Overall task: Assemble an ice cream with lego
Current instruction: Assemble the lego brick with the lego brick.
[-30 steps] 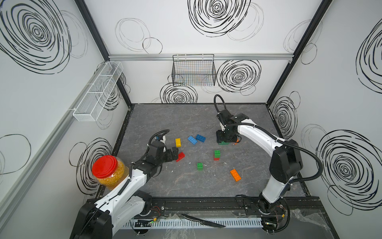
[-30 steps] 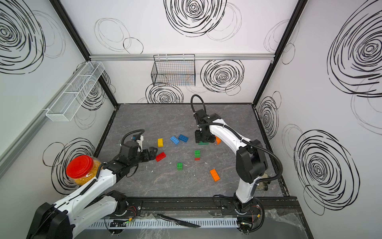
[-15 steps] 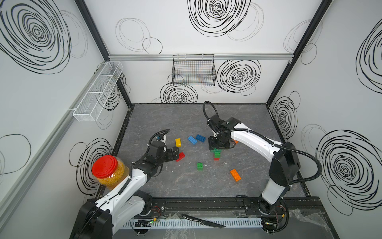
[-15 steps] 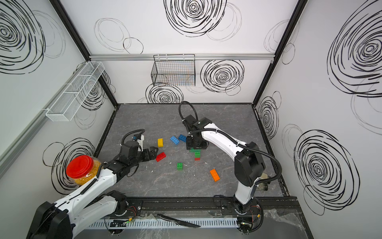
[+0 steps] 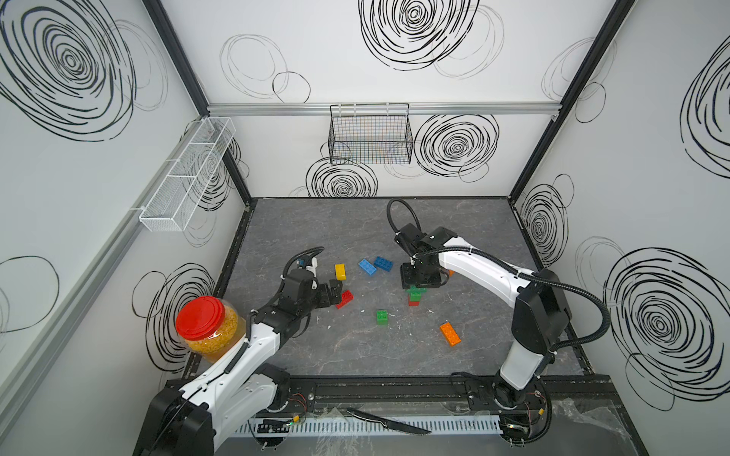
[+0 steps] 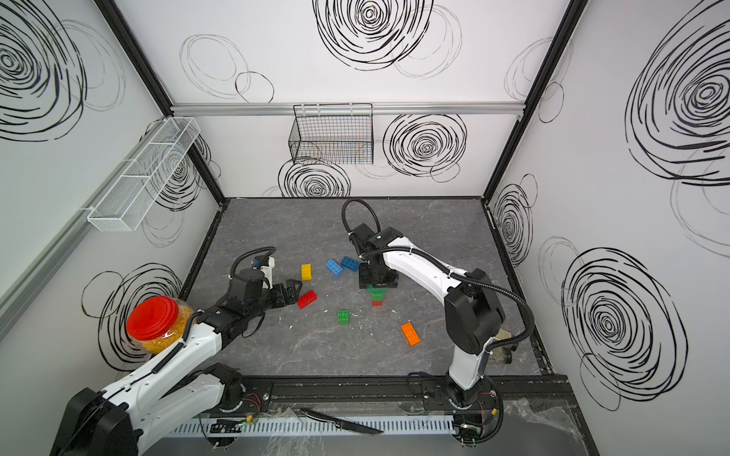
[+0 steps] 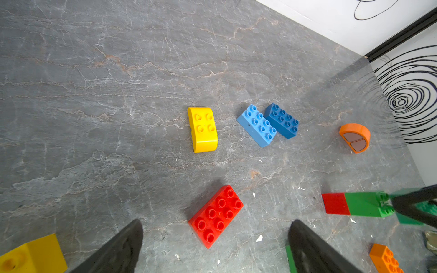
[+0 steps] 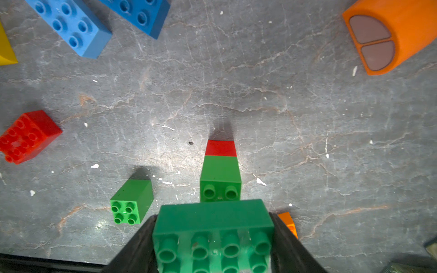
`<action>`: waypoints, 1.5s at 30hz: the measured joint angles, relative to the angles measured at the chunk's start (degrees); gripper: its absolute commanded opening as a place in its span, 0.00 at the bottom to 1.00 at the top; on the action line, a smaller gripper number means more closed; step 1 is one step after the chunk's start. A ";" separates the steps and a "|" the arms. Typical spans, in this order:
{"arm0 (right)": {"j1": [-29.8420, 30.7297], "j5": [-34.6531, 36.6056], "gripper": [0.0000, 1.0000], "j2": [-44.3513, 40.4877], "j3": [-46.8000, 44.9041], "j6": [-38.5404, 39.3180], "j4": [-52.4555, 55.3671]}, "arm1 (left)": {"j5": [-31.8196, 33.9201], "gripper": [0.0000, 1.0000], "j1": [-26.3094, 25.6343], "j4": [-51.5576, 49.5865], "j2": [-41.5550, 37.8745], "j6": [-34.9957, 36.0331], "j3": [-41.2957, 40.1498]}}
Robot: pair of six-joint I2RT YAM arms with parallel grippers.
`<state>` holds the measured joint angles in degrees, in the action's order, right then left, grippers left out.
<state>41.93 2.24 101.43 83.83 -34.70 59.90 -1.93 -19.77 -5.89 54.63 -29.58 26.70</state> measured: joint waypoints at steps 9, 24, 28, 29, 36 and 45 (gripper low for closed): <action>0.20 0.59 0.55 0.48 -1.46 0.02 -0.17 | 0.02 0.99 0.00 -0.02 -0.02 0.00 0.00; 0.46 2.36 0.55 1.46 -0.81 0.44 -0.15 | 0.02 0.99 0.00 -0.07 -0.50 0.00 0.00; 0.72 2.69 0.55 2.01 -0.15 0.50 -0.11 | 0.04 0.99 0.00 -0.07 -0.50 0.00 0.00; 0.76 2.75 0.55 2.03 -0.09 0.52 -0.09 | 0.04 0.99 0.00 -0.09 -0.52 0.00 0.00; 0.79 2.86 0.55 2.14 0.07 0.52 -0.04 | 0.04 0.99 0.00 -0.09 -0.72 0.00 0.00; 0.87 2.95 0.55 2.14 0.63 0.52 1.18 | 0.04 0.99 0.00 -0.09 -0.72 0.00 0.00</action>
<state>42.81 5.19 103.57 84.47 -34.17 61.08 -1.89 -19.77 -5.98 53.91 -29.58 26.70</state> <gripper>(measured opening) 0.659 0.992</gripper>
